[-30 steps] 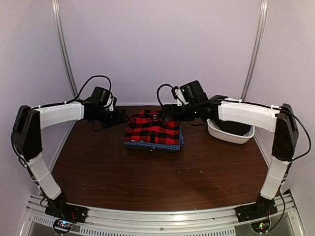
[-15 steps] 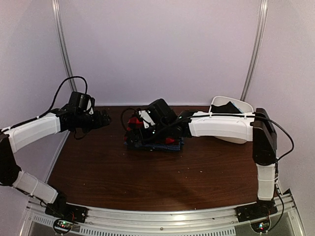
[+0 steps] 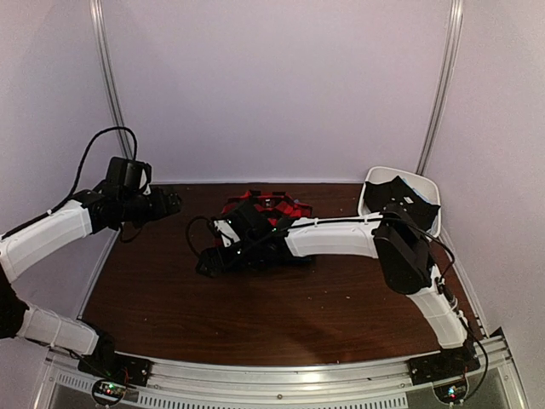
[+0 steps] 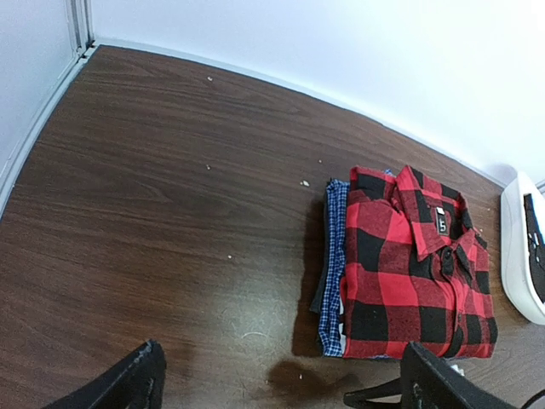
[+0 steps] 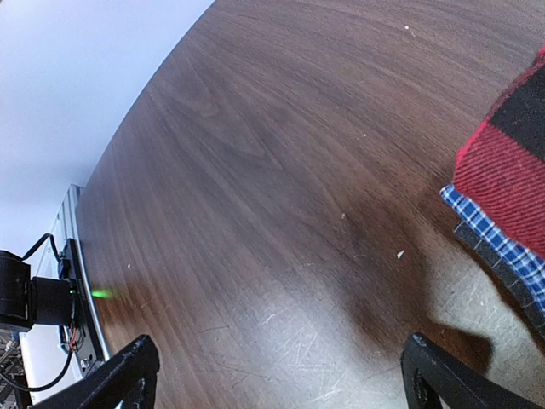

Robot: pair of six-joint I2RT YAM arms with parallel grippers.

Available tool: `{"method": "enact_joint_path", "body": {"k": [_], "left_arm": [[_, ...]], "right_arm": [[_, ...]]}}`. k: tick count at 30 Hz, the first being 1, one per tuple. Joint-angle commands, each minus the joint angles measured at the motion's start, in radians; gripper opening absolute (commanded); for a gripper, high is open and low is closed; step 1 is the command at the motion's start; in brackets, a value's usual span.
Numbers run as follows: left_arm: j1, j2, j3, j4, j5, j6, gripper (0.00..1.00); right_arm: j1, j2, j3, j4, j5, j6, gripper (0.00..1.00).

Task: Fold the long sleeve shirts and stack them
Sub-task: Move the square-folded shirt to the corner of the board.

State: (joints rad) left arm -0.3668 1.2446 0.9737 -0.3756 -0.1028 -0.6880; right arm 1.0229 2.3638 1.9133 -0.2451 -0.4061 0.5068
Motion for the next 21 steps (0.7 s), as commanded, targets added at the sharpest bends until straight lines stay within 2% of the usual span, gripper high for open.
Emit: {"method": "enact_joint_path", "body": {"k": [1, 9, 21], "left_arm": [[0.006, -0.022, -0.008, 0.005, -0.016, 0.004, 0.98], [0.006, -0.016, -0.007, 0.010, -0.005, 0.005, 0.98], [0.006, -0.010, 0.006, 0.002, 0.005, 0.012, 0.98]], "right_arm": [[-0.004, 0.057, 0.064, 0.087, -0.010, 0.042, 1.00], [-0.040, 0.146, 0.092, 0.192, 0.003, 0.126, 1.00], [-0.139, 0.154, 0.042, 0.186, 0.000, 0.109, 1.00]]}}
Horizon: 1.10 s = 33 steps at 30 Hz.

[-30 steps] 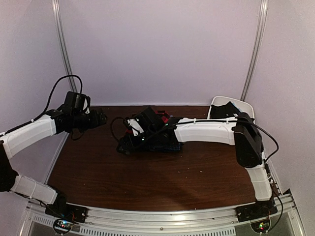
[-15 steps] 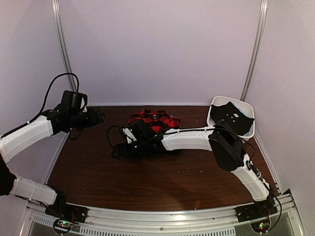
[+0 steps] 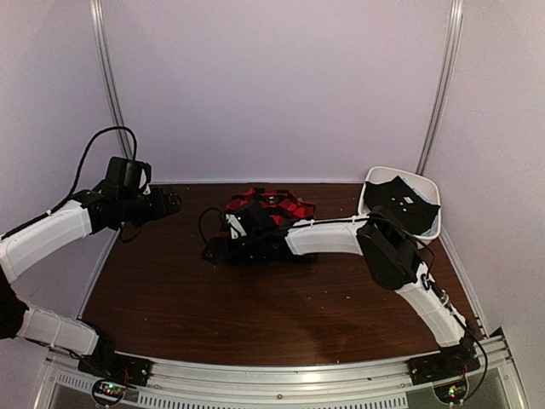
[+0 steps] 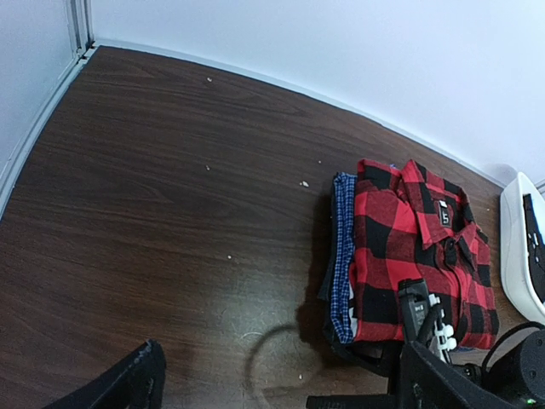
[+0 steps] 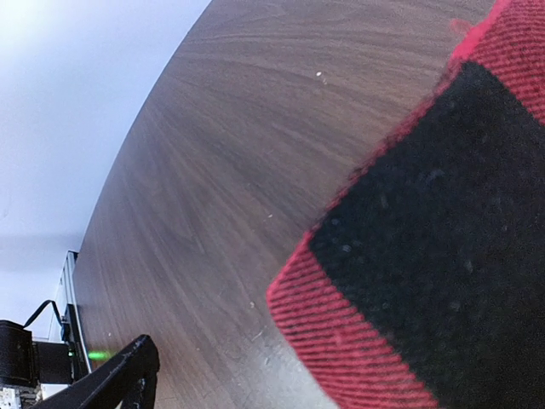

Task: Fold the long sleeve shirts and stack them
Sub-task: Move the square-folded shirt to the corner of the board.

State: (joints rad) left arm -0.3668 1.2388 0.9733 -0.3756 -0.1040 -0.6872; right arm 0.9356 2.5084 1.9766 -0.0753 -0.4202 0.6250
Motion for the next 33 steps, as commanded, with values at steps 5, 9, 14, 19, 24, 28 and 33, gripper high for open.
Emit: {"method": "enact_joint_path", "body": {"k": [5, 9, 14, 19, 24, 28, 33], "left_arm": [[0.006, 0.006, 0.009, 0.002, 0.015, 0.007, 0.98], [0.006, 0.016, 0.009, 0.004, 0.025, 0.001, 0.98], [0.006, 0.021, 0.009, 0.007, 0.033, -0.005, 0.98], [0.006, 0.025, 0.002, 0.010, 0.043, -0.011, 0.98], [0.006, 0.035, 0.003, 0.015, 0.058, -0.015, 0.98], [0.006, 0.042, 0.004, 0.020, 0.064, -0.018, 0.98], [0.006, 0.049, 0.002, 0.026, 0.070, -0.022, 0.97]], "right_arm": [[-0.100, -0.002, -0.044, 0.001, -0.001, -0.037, 1.00], [-0.149, -0.012, -0.047, -0.014, -0.009, -0.059, 1.00], [-0.215, -0.017, -0.048, -0.037, -0.041, -0.072, 1.00], [-0.275, -0.025, -0.051, -0.066, -0.062, -0.099, 1.00], [-0.331, -0.021, -0.042, -0.092, -0.090, -0.128, 1.00], [-0.373, -0.022, -0.041, -0.109, -0.110, -0.148, 1.00], [-0.395, -0.023, -0.033, -0.149, -0.114, -0.188, 1.00]]}}
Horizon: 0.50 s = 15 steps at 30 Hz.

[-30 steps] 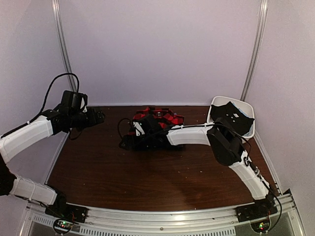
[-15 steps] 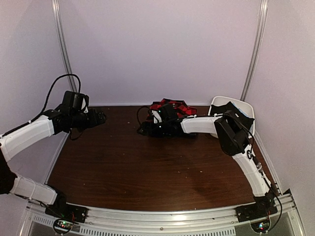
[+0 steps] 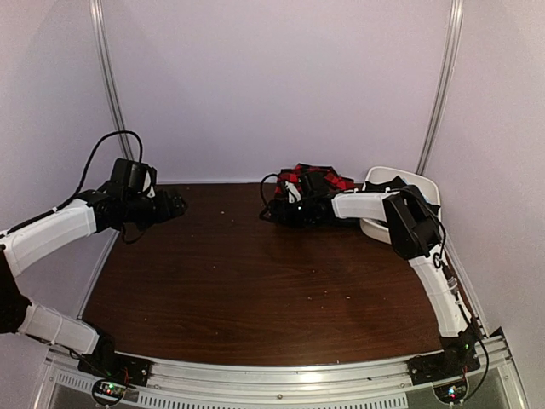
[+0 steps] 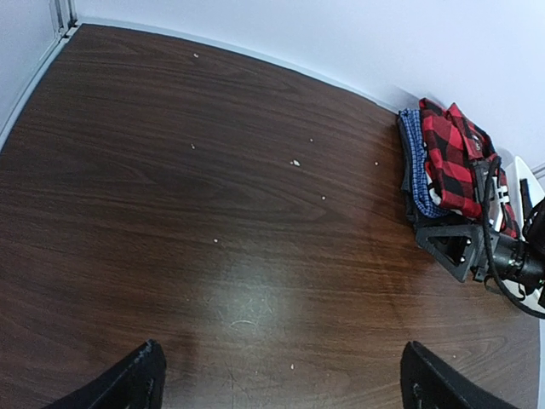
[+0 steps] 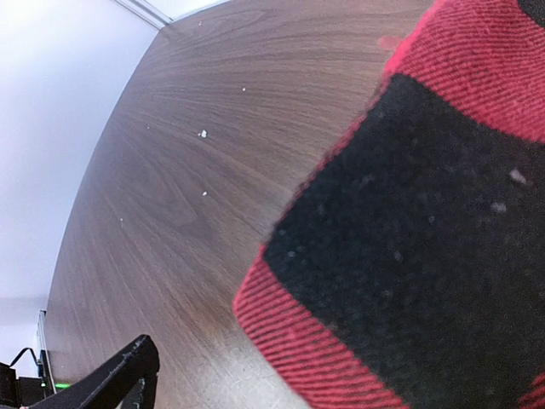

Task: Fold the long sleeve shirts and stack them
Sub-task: Move the square-folded shirt to the corner of the board.

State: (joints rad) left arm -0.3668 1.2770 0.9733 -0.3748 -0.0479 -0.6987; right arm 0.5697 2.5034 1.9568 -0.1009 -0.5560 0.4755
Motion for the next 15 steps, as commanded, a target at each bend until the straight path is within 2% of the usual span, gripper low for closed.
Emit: {"method": "enact_joint_path", "body": {"k": [1, 15], "left_arm": [[0.006, 0.012, 0.001, 0.025, 0.016, -0.011, 0.98], [0.006, 0.006, -0.019, 0.036, 0.019, -0.017, 0.98]], "right_arm": [[-0.033, -0.019, -0.014, -0.132, 0.023, -0.044, 1.00], [-0.065, -0.024, 0.015, -0.186, 0.043, -0.091, 1.00]]}}
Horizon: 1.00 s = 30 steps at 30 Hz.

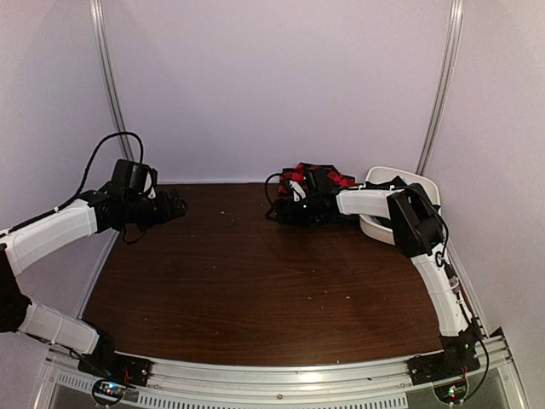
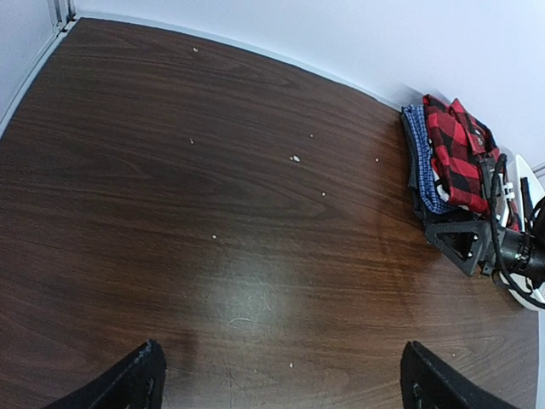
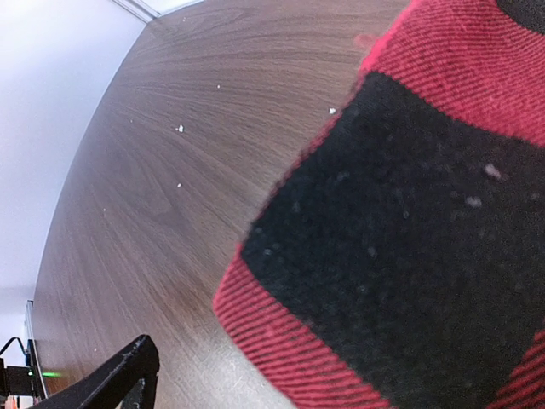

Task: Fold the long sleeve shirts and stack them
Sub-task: Move the square-folded shirt to the corner of the board, then reset both arms

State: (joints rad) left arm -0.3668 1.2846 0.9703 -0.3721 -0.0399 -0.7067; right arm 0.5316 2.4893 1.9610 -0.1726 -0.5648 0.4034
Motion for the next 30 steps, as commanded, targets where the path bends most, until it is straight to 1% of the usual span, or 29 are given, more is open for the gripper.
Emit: {"method": "enact_joint_path", "body": {"k": [1, 6, 14, 17, 22, 30], "left_arm": [[0.006, -0.004, -0.018, 0.034, 0.011, -0.010, 0.98], [0.006, -0.009, -0.030, 0.045, 0.011, -0.013, 0.98], [0.006, 0.007, -0.022, 0.075, 0.040, 0.002, 0.98], [0.006, 0.012, -0.019, 0.097, 0.102, 0.016, 0.98], [0.000, 0.028, -0.010, 0.138, 0.167, 0.044, 0.98], [-0.074, 0.074, 0.046, 0.172, 0.190, 0.091, 0.98]], "right_arm": [[-0.028, -0.009, 0.015, -0.120, 0.051, -0.022, 1.00], [-0.029, -0.024, 0.039, -0.143, 0.041, -0.024, 1.00], [-0.002, -0.122, 0.028, -0.158, 0.021, -0.024, 1.00], [0.011, -0.168, 0.005, -0.157, 0.011, -0.025, 1.00], [0.035, -0.279, -0.094, -0.105, 0.029, -0.012, 1.00], [0.060, -0.531, -0.347, 0.021, 0.097, 0.032, 1.00]]}}
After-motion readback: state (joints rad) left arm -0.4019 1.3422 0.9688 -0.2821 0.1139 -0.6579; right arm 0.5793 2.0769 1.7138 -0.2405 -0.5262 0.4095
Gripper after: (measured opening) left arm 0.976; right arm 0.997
